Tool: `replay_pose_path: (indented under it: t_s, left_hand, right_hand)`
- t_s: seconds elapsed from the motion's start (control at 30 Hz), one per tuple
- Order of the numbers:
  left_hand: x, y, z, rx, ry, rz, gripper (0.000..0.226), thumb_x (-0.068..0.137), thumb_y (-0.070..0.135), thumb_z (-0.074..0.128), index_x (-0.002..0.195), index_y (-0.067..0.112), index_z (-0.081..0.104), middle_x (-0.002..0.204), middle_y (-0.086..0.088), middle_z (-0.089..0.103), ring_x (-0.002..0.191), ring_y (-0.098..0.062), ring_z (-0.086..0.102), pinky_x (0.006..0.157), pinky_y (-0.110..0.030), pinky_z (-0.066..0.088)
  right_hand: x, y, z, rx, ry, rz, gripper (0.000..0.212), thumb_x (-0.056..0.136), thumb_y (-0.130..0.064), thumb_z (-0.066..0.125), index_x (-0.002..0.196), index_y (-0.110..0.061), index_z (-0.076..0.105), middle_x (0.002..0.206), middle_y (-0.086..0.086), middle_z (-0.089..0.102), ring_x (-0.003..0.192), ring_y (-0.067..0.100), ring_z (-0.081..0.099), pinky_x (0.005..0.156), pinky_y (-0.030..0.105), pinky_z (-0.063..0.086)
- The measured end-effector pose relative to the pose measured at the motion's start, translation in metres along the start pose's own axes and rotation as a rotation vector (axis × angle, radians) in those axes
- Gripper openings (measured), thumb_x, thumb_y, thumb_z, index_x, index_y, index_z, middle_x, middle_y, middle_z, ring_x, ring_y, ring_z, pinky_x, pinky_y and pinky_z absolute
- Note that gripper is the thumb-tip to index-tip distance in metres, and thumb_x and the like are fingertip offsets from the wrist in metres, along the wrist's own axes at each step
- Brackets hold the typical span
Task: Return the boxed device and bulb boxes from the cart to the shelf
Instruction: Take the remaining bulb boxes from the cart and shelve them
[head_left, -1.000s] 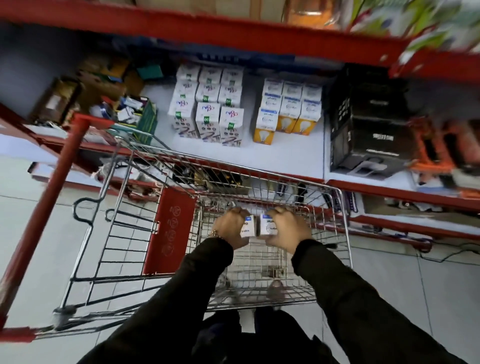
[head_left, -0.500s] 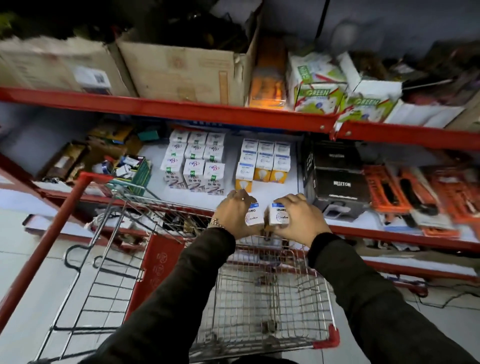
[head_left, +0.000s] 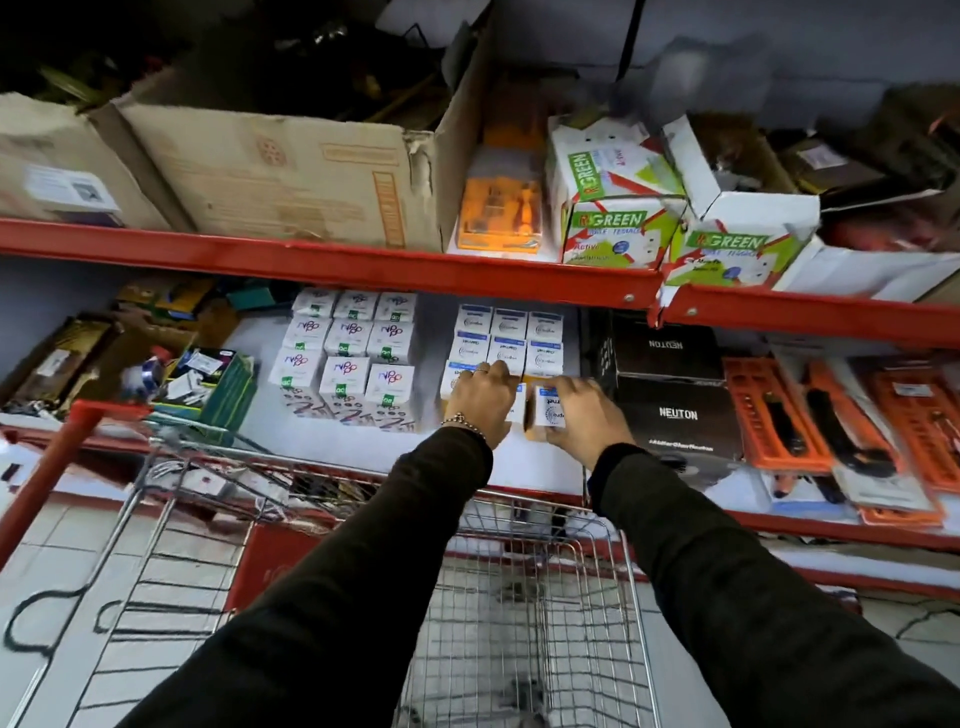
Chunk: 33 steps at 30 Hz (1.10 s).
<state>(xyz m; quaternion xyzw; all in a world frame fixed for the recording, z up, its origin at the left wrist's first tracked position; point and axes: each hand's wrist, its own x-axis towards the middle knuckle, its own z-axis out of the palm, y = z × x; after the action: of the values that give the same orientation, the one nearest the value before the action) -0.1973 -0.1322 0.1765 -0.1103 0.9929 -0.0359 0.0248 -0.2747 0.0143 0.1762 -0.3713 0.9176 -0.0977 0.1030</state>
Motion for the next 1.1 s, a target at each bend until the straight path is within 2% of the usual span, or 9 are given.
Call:
replay_pose_path:
  t_s: [0.23,0.4,0.47,0.57,0.63,0.7,0.77,0.9,1.1]
  left_hand:
    - [0.017,0.002,0.031,0.049,-0.069,-0.024,0.049,0.093,0.018,0.056,0.140,0.011,0.045,0.141,-0.011,0.050,0.126,-0.028,0.053,0.103,-0.041,0.042]
    - [0.009,0.001,0.036,-0.131,-0.020,-0.030,0.058,0.093,0.026,0.055,0.147,0.013,0.037,0.151,-0.011,0.043,0.137,-0.029,0.044,0.113,-0.044,0.036]
    - [-0.001,0.002,0.037,-0.293,0.099,-0.081,0.051,0.091,0.028,0.056,0.140,0.013,0.048,0.143,-0.011,0.052,0.128,-0.029,0.052,0.106,-0.042,0.044]
    - [-0.021,0.015,0.040,-0.665,0.365,-0.331,0.021,0.090,0.028,0.059,0.098,0.011,0.068,0.102,-0.011,0.070,0.091,-0.028,0.065,0.081,-0.037,0.054]
    - [-0.027,0.024,0.040,-0.980,0.191,-0.654,0.033,0.093,0.041,0.057,0.081,0.011,0.063,0.090,-0.012,0.071,0.084,-0.031,0.066,0.074,-0.031,0.050]
    - [-0.025,0.030,0.044,-1.245,-0.152,-0.924,0.052,0.092,0.059,0.047,0.083,0.010,0.061,0.093,-0.014,0.072,0.086,-0.032,0.066,0.082,-0.035,0.054]
    - [-0.016,0.031,0.049,-1.569,-0.305,-1.092,0.058,0.089,0.066,0.047,0.096,0.008,0.056,0.099,-0.012,0.067,0.083,-0.030,0.064,0.087,-0.041,0.056]
    - [0.005,0.025,0.054,-1.818,-0.310,-1.182,0.071,0.085,0.063,0.058,0.125,0.005,0.052,0.106,-0.011,0.061,0.078,-0.027,0.064,0.075,-0.036,0.058]
    - [0.024,0.021,0.052,-1.861,-0.281,-1.178,0.061,0.087,0.055,0.061,0.127,0.008,0.057,0.104,-0.010,0.061,0.085,-0.027,0.062,0.065,-0.031,0.055]
  right_hand:
    - [0.021,0.003,0.023,-0.007,-0.013,-0.042,0.055,0.087,-0.015,0.068,0.138,-0.013,0.047,0.136,0.009,0.055,0.124,0.029,0.053,0.095,0.041,0.052]
    - [0.018,0.008,0.030,0.108,0.019,-0.037,0.053,0.092,-0.024,0.064,0.141,-0.011,0.047,0.146,0.006,0.045,0.128,0.025,0.053,0.103,0.037,0.047]
    - [0.011,0.007,0.033,0.321,0.108,0.034,0.051,0.093,-0.027,0.066,0.139,-0.013,0.050,0.146,0.006,0.044,0.129,0.023,0.051,0.110,0.033,0.040]
    - [0.000,0.002,0.049,0.688,0.236,0.356,0.048,0.092,-0.031,0.067,0.134,-0.012,0.054,0.140,0.008,0.052,0.125,0.024,0.054,0.106,0.028,0.039]
    - [-0.005,-0.001,0.065,1.005,0.219,0.610,0.050,0.089,-0.041,0.068,0.129,-0.012,0.059,0.131,0.007,0.064,0.117,0.025,0.061,0.101,0.037,0.049]
    - [-0.005,-0.001,0.077,1.372,0.127,0.795,0.052,0.087,-0.046,0.069,0.120,-0.006,0.065,0.114,0.005,0.075,0.099,0.022,0.065,0.081,0.034,0.059]
    - [-0.004,0.000,0.082,1.642,0.071,0.842,0.048,0.086,-0.044,0.072,0.109,-0.001,0.070,0.107,0.007,0.076,0.083,0.020,0.063,0.069,0.026,0.057]
    - [0.006,0.001,0.082,1.829,0.113,0.855,0.038,0.086,-0.024,0.076,0.110,0.004,0.070,0.095,0.016,0.072,0.081,0.022,0.065,0.082,0.031,0.059]
    - [0.016,0.003,0.075,1.897,0.110,0.866,0.018,0.088,-0.017,0.074,0.093,0.001,0.074,0.082,0.013,0.074,0.076,0.019,0.068,0.092,0.032,0.057]
